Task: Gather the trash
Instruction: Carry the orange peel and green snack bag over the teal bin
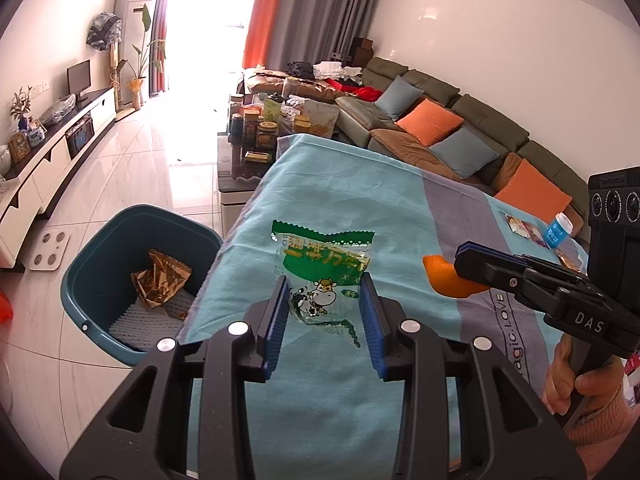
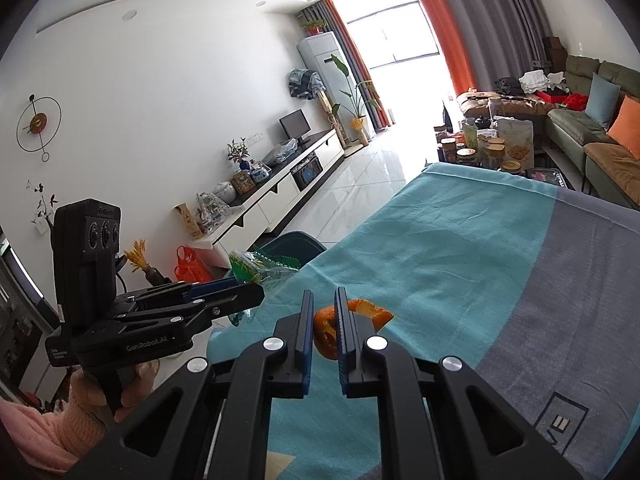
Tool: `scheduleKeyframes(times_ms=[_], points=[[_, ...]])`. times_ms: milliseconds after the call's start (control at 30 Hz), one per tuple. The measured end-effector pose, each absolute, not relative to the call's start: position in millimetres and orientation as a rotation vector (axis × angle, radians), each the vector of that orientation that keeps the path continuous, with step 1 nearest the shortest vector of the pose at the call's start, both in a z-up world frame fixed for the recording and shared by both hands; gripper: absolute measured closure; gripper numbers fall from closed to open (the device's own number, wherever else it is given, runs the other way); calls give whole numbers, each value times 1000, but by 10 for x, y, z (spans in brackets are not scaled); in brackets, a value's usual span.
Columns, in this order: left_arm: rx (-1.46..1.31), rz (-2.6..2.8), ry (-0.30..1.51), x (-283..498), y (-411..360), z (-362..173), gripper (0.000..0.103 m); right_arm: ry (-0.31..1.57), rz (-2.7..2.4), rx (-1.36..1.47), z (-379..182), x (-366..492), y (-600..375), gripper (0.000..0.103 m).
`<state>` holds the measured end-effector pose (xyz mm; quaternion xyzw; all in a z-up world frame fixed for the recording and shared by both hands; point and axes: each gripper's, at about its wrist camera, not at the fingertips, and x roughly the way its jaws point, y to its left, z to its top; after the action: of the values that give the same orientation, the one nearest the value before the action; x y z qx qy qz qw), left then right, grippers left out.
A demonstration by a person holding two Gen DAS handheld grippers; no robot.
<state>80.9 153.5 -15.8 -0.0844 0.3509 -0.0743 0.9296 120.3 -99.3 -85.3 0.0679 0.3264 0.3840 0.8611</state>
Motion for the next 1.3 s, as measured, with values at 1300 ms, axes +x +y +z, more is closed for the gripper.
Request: scheduleKeyframes(times_ms=[1300], points=[[-214, -10, 700, 819, 2216, -165, 68, 729, 940, 92, -822, 1436, -221, 94]])
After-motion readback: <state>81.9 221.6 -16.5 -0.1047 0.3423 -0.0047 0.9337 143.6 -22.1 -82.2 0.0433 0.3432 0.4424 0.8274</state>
